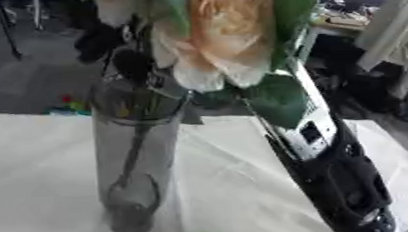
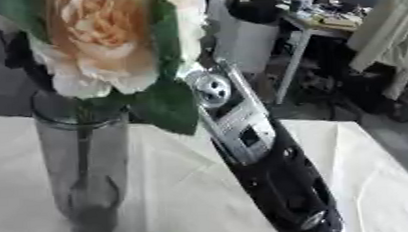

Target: Arrange flowers into the vase.

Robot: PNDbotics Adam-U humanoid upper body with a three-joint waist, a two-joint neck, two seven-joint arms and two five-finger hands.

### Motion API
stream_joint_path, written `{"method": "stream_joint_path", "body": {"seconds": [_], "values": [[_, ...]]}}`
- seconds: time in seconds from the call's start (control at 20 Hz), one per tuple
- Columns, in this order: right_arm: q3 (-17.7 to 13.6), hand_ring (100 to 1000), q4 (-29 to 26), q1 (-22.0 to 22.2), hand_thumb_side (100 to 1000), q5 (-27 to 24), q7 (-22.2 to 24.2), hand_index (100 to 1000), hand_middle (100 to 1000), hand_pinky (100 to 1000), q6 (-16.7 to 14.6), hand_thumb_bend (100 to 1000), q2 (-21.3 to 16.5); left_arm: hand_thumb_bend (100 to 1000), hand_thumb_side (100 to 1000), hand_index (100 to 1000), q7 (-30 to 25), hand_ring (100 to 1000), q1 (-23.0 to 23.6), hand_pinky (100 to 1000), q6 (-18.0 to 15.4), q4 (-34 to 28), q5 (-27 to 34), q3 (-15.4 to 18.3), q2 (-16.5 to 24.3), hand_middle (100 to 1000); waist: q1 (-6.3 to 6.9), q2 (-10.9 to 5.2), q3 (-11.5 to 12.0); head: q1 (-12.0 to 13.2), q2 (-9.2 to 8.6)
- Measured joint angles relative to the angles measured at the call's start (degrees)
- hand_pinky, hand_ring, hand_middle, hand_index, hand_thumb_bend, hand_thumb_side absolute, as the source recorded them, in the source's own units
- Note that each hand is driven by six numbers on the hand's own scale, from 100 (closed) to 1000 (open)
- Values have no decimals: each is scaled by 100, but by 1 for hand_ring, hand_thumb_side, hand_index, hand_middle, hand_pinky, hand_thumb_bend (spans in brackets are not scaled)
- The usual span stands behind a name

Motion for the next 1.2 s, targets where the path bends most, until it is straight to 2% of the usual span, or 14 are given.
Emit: {"method": "stream_joint_path", "body": {"seconds": [0.15,0.45,0.5,0.7,0.8,1.2], "values": [[-24,1000,0,37,1000,-1,91,843,851,1000,-31,113,-34,100,1000,935,-3,801,0,736,3,0,1,-1,0,886,0,-26,-7,-5,0],[-27,1000,49,45,1000,-161,186,895,889,1000,-48,239,-35,100,1000,936,-11,801,0,735,11,0,8,-1,0,887,0,-50,-13,-47,1],[-28,1000,63,45,1000,-199,167,914,905,1000,-39,290,-35,100,1000,936,-11,801,0,735,11,0,8,-1,0,887,0,-50,-14,-54,1],[-30,1000,77,45,1000,-327,-32,952,946,1000,2,397,-35,100,1000,936,-13,801,0,735,11,0,10,-2,0,888,0,-50,-14,-64,-4],[-32,1000,77,46,1000,-372,-165,968,961,1000,30,426,-35,100,1000,936,-15,801,0,735,12,0,11,-2,0,887,0,-50,-14,-70,-5],[-30,1000,110,98,1000,-379,-384,1000,1000,1000,88,442,-59,100,1000,935,-29,800,0,733,24,0,19,-3,-1,885,-1,-50,-14,-112,-6]]}}
